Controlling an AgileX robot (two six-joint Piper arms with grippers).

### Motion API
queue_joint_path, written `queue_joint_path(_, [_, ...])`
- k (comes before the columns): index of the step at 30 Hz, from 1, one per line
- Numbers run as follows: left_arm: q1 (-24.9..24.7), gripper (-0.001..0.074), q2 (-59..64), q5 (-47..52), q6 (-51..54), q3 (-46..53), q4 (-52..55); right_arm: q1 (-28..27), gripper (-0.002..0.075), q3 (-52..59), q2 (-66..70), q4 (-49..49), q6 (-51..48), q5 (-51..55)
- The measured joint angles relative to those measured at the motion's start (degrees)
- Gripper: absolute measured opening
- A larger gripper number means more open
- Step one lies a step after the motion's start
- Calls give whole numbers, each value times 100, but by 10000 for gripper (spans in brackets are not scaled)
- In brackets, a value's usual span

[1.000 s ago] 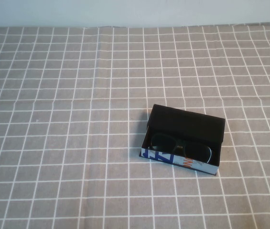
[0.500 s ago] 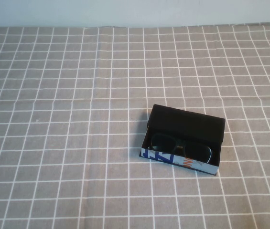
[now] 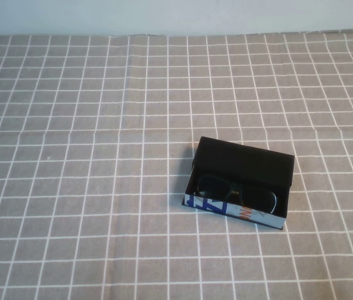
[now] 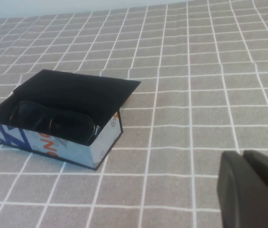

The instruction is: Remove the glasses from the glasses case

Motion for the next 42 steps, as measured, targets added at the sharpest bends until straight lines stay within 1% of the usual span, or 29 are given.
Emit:
queue_joint_path(10, [0,-5,0,0,0,0,0,0,-18,0,0,0,0,-153])
queue_joint_path(22, [0,-5,0,0,0,0,0,0,-18,0,0,251,0,-1453])
queue_joint_path(26, [0,-5,0,0,0,0,0,0,-18,0,0,273,0,-2101])
queue_joint_path(31, [0,-5,0,0,0,0,0,0,-19,0,0,298,21,-3500])
queue_joint_path(33, [0,-5,0,0,0,0,0,0,-18,-17,0,332,27,-3887])
queue_joint_path(36, [0,-5,0,0,0,0,0,0,-18,-316,0,360,34,-3987])
queue_joint_path(42, [0,-5,0,0,0,0,0,0,-18,-1397,-8,368,34,-4035])
